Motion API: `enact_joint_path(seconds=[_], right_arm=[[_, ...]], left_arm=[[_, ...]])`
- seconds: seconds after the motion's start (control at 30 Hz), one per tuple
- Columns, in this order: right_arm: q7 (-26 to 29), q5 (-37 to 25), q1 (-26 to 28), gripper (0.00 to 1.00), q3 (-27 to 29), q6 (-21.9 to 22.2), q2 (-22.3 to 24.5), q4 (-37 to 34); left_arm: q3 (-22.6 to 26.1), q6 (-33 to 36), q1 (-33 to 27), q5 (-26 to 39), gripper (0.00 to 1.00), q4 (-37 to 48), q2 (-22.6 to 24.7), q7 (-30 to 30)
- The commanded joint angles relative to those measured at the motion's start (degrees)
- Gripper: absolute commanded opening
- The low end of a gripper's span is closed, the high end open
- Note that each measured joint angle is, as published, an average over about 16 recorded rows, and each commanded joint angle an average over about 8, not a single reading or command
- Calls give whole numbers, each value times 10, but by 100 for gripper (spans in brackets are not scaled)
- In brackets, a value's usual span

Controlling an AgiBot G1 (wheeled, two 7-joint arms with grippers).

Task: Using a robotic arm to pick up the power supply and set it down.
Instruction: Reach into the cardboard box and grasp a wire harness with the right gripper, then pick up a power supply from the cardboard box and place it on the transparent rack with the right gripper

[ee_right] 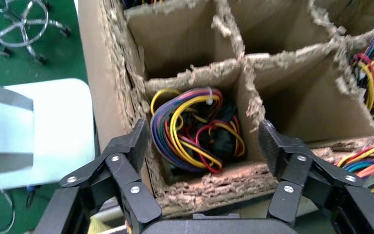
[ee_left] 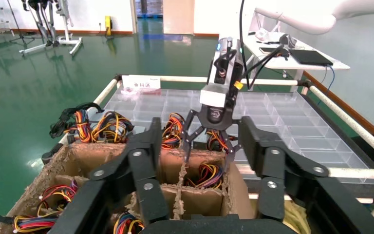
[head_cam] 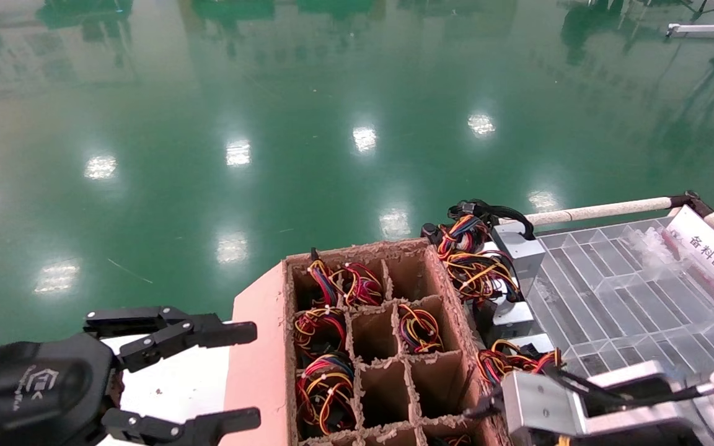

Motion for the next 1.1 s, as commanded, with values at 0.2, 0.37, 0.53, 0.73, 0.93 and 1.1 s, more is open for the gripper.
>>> enact_joint_path(seconds=[0.2, 0.37, 0.53, 0.73, 0.93, 1.1], right_arm=[[7, -9, 16, 0, -23, -6, -5, 3], [12, -12, 30, 0, -42, -8, -11, 2], [17, -14, 45, 0, -67, -10, -14, -3], [19, -12, 64, 0, -102, -12, -23, -16], [13, -2, 82, 0, -132, -10, -32, -35], [6, 17, 93, 0, -144, -9, -32, -48]], left_arm=[[0, 0, 0, 0, 100, 0, 0, 0], [0, 0, 0, 0, 100, 0, 0, 0], [0, 0, 0, 0, 100, 0, 0, 0], [0, 0, 0, 0, 100, 0, 0, 0], [0, 0, 0, 0, 100, 0, 0, 0], [0, 0, 0, 0, 100, 0, 0, 0]])
